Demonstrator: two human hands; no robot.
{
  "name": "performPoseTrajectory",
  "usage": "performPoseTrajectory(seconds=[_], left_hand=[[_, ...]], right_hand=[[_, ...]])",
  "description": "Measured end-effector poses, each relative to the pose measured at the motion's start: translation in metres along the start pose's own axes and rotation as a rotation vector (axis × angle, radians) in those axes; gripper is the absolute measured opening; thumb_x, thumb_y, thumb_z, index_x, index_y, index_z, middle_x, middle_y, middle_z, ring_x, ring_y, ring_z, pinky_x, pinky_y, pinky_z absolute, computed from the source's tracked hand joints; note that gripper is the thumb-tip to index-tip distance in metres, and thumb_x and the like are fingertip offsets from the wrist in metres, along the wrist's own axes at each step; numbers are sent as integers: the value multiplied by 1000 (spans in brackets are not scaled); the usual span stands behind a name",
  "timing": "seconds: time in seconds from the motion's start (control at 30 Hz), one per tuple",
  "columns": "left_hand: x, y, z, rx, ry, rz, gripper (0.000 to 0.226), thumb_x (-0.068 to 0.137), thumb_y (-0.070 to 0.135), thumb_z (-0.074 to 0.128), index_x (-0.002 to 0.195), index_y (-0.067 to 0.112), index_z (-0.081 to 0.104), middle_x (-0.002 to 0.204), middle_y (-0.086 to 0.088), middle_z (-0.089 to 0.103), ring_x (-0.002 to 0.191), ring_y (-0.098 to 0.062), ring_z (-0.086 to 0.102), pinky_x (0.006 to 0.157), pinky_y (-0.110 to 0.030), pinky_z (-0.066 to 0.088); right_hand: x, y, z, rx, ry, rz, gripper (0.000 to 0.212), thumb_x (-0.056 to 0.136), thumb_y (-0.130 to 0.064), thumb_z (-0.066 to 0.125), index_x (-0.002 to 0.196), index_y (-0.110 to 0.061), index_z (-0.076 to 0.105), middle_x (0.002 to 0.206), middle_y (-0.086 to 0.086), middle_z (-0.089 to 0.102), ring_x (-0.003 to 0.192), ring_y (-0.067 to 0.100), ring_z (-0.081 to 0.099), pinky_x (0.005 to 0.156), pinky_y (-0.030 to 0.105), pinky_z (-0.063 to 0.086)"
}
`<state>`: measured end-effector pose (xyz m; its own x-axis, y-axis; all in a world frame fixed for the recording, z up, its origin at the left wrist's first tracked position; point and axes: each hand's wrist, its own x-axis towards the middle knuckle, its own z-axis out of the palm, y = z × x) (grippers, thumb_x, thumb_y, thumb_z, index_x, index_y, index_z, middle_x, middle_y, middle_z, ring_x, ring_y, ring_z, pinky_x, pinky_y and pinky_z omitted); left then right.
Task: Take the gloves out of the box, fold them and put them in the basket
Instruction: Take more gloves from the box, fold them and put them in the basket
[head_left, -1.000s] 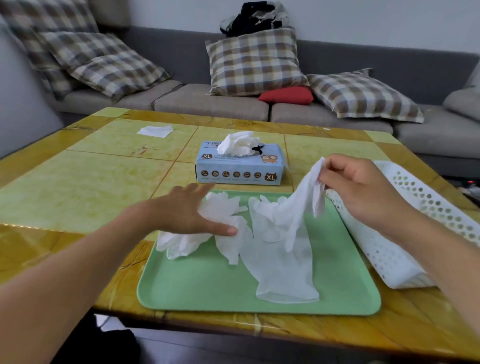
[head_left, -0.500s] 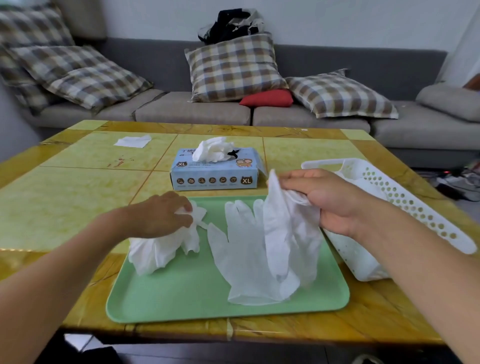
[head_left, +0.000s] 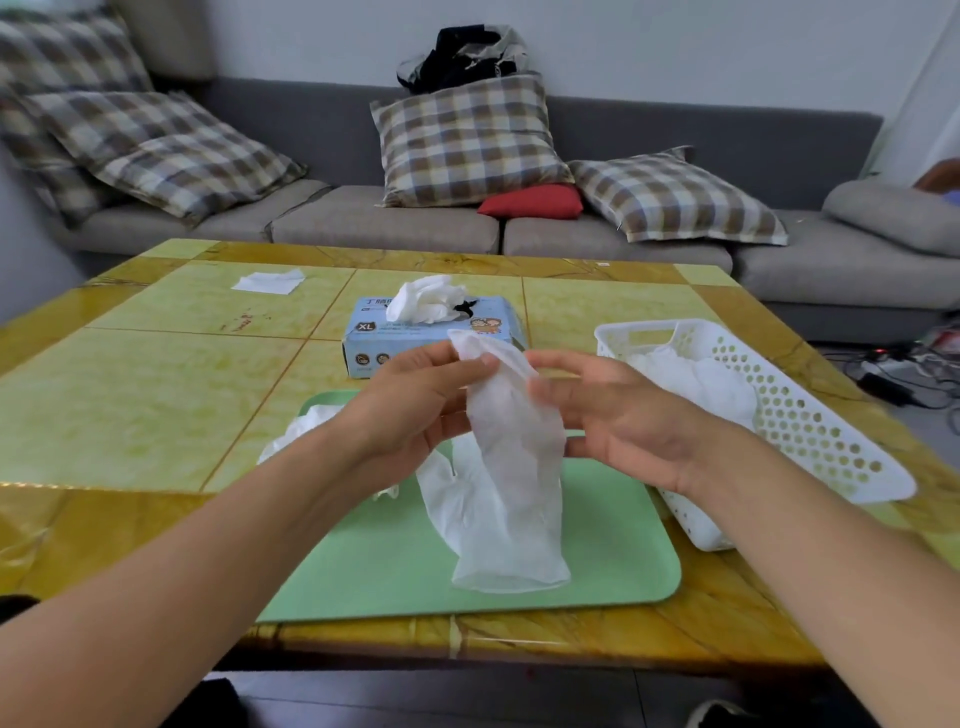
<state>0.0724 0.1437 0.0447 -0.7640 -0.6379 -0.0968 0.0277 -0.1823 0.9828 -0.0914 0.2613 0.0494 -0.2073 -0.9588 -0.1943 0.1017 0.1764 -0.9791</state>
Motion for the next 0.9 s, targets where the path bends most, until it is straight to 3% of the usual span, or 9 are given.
performPoseTrajectory(seconds=[0.07, 0.2, 0.3, 0.4, 0.5, 0.57, 0.63, 0.73, 0.9], left_hand=[[3, 4, -2, -20, -26, 11, 27, 98, 3, 55, 122, 1, 66, 117, -17, 72, 101, -29, 70, 88, -34, 60], [9, 13, -16, 4, -21, 94, 40, 94, -12, 42, 119, 3, 69, 116, -17, 72, 95, -25, 69, 76, -29, 60], [7, 20, -20, -8, -52, 115, 41, 93, -9, 41, 119, 5, 69, 116, -17, 72, 96, -26, 67, 79, -34, 60], [3, 22, -24, -84, -183, 41, 45, 95, 21, 32, 116, 11, 70, 112, -12, 69, 95, -28, 61, 80, -38, 53], [0, 18, -27, 106, -243, 12, 56, 90, 64, 46, 121, 24, 70, 118, -3, 72, 101, -23, 69, 82, -36, 56], [0, 14, -23, 282, -184, 41, 36, 89, 41, 69, 120, 24, 70, 114, 1, 75, 102, -19, 72, 78, -33, 58], [1, 9, -23, 308, -91, 39, 26, 88, 19, 73, 113, 19, 72, 104, 0, 78, 92, -18, 73, 68, -27, 59], [0, 9, -27, 301, -109, -19, 17, 94, 10, 66, 108, 12, 74, 94, -4, 77, 71, -14, 68, 55, -21, 53], [6, 13, -31, 197, -186, -296, 24, 86, 17, 64, 107, 7, 72, 94, -7, 71, 73, -22, 62, 62, -28, 53]], right_hand=[[-1, 5, 3, -62, 76, -40, 56, 69, -22, 85, 121, -14, 68, 111, 8, 76, 100, 25, 72, 86, 38, 57], [1, 1, 5, 120, 198, -163, 7, 81, -19, 74, 84, -14, 76, 88, 7, 74, 79, 20, 67, 72, 33, 54], [-2, -9, 7, 158, 114, -162, 21, 81, -17, 73, 97, -4, 75, 96, 12, 73, 82, 23, 68, 75, 33, 56], [-3, -12, 9, 197, 85, -144, 33, 89, -12, 68, 117, 5, 67, 109, 16, 70, 94, 29, 65, 79, 36, 54], [0, -9, 10, 223, 164, -107, 12, 93, -14, 63, 98, -11, 73, 91, 7, 70, 76, 22, 65, 68, 35, 55], [1, -7, 9, 229, 200, -62, 13, 93, -18, 63, 101, -11, 72, 87, 7, 66, 71, 21, 63, 65, 35, 54], [1, -3, 8, 213, 208, -36, 27, 89, -21, 68, 110, -5, 72, 98, 12, 70, 81, 25, 65, 73, 39, 54], [-1, -1, 9, 183, 178, -14, 45, 80, -22, 73, 120, -2, 71, 121, 18, 71, 104, 33, 64, 94, 49, 49], [12, 0, -1, 87, 140, 165, 38, 86, -15, 70, 121, 0, 70, 125, 22, 68, 107, 34, 63, 94, 42, 50]])
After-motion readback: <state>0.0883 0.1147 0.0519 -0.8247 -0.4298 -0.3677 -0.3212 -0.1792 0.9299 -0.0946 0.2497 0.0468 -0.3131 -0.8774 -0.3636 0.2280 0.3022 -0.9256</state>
